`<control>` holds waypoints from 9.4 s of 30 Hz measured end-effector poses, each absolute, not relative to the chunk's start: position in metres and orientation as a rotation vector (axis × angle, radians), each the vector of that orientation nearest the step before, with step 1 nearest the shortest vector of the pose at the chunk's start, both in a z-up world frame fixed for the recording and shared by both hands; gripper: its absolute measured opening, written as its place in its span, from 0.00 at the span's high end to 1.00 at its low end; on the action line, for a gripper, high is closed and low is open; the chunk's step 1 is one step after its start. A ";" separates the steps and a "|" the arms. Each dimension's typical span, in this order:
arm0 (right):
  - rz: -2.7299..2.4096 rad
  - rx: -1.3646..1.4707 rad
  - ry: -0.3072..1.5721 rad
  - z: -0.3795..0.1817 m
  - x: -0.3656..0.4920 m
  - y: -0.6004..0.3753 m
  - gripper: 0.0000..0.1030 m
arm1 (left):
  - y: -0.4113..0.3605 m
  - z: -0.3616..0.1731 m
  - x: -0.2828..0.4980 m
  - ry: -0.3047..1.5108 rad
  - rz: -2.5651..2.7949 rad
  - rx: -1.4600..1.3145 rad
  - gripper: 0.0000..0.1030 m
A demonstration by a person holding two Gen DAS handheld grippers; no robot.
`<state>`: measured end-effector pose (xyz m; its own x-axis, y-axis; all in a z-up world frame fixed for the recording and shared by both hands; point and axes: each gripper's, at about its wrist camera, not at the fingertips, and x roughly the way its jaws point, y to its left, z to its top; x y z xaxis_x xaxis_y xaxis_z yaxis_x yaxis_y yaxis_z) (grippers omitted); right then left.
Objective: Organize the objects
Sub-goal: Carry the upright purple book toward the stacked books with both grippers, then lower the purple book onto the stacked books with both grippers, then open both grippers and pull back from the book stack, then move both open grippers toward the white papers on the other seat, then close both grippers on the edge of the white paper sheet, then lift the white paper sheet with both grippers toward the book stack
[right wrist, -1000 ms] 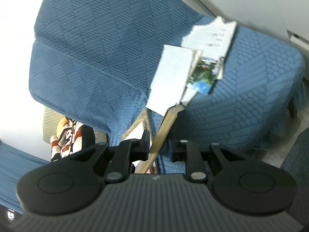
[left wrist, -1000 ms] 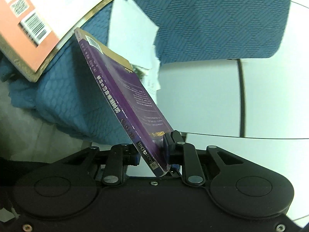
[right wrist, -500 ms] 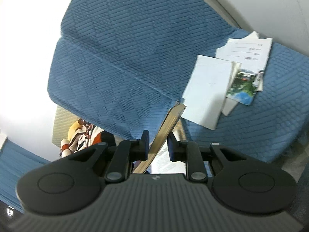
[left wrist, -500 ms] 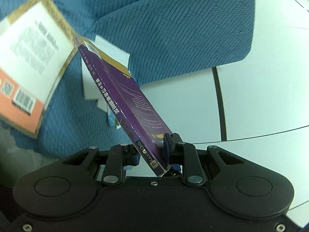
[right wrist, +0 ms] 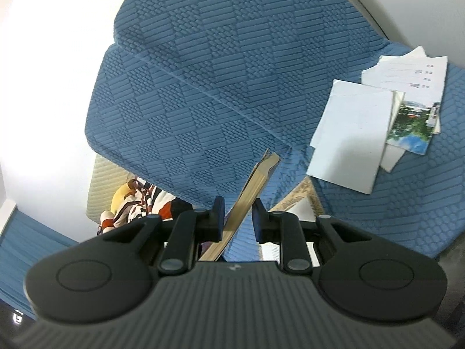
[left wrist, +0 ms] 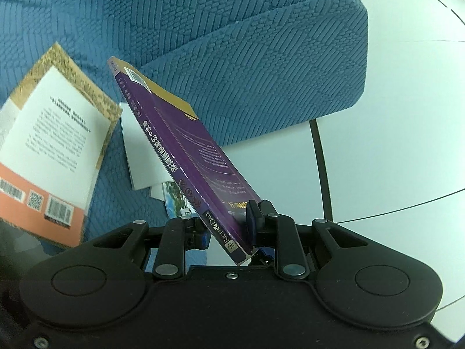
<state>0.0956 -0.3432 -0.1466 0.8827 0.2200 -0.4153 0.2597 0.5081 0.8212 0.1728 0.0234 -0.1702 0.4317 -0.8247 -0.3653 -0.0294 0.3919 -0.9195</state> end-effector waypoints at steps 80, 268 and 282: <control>-0.124 0.561 0.680 -0.155 0.067 -0.276 0.73 | 0.056 -0.160 0.128 0.924 -0.465 -0.421 0.54; -0.030 1.433 0.567 -0.355 0.188 -0.423 0.77 | -0.087 -0.347 0.341 1.200 -0.603 -1.108 0.99; 0.029 1.410 0.526 -0.329 0.186 -0.418 0.95 | -0.081 -0.353 0.335 1.212 -0.601 -1.229 0.83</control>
